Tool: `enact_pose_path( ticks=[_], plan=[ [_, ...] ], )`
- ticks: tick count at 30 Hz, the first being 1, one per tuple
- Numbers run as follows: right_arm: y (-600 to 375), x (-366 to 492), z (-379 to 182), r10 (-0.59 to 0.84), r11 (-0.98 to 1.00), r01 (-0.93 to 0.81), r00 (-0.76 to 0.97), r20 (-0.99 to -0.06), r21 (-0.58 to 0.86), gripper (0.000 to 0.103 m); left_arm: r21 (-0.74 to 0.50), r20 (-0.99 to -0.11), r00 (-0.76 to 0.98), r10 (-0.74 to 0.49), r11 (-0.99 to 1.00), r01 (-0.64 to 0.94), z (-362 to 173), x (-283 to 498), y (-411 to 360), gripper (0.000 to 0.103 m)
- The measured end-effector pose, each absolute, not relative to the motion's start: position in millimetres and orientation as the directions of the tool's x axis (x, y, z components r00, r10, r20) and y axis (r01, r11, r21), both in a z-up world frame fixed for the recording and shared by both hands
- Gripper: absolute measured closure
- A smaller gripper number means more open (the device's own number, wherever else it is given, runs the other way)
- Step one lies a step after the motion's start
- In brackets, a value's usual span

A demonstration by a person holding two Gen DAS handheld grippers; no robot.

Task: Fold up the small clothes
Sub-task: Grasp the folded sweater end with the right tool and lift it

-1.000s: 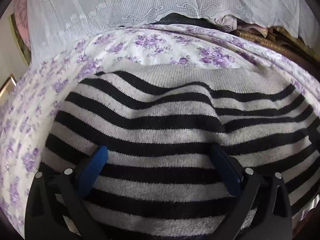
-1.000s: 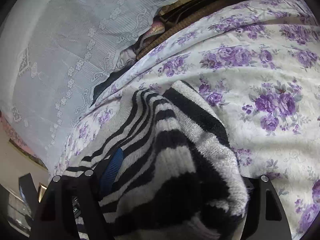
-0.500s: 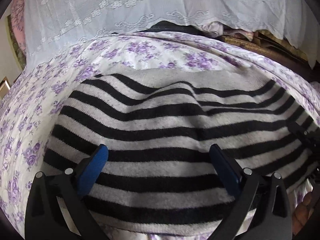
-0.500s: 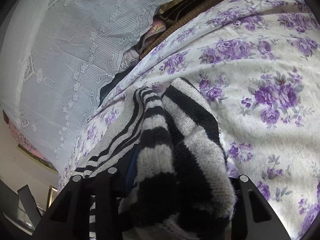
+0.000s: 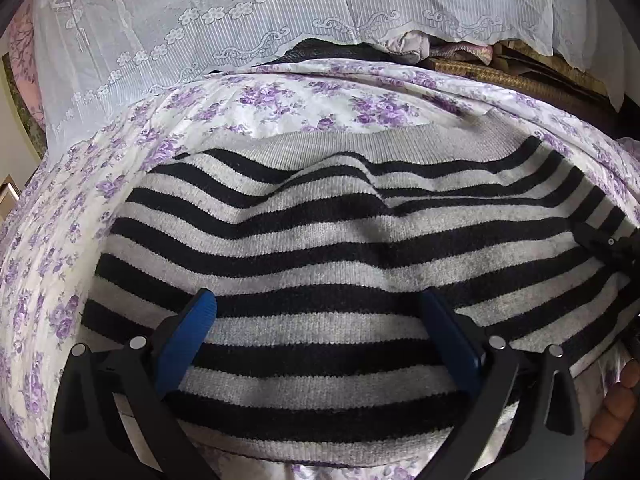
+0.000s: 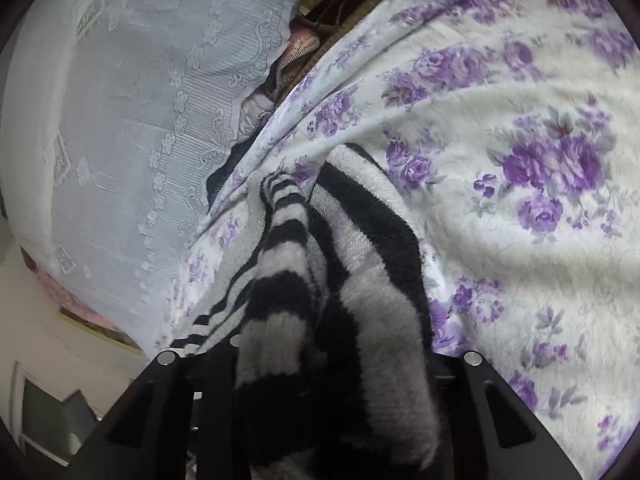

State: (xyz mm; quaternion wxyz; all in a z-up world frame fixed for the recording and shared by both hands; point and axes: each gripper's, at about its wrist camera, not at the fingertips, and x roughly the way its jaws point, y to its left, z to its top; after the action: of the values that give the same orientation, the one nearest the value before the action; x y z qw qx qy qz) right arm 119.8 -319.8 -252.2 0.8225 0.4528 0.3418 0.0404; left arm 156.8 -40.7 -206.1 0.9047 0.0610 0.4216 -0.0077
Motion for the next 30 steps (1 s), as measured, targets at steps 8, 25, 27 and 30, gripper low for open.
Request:
enact_pose_path(
  ticks=[8,25,27,30],
  plan=[
    [-325.2,116.4,-259.5,0.411,0.528,0.239,0.768,-0.492,0.815,0.075,0.101,-0.764,0.644,0.035,0.993,0.065,-207.0,156.4,-40.0,0.004],
    [-293.3,113.8,-207.8,0.328,0.739,0.123,0.792,-0.515,0.662,0.086,0.086,-0.757,0.653,0.022,0.994,0.066,-190.4,153.9,-28.7,0.004],
    [-286.5,111.8,-199.7,0.310,0.767,0.109,0.800,-0.514,0.632,0.086,0.075,-0.760,0.650,0.020,0.996,0.056,-188.0,156.0,-24.3,0.004],
    [-276.8,111.6,-190.5,0.294,0.793,0.095,0.806,-0.514,0.602,0.086,0.059,-0.760,0.649,0.013,0.997,0.049,-183.1,159.8,-16.8,0.004]
  ],
)
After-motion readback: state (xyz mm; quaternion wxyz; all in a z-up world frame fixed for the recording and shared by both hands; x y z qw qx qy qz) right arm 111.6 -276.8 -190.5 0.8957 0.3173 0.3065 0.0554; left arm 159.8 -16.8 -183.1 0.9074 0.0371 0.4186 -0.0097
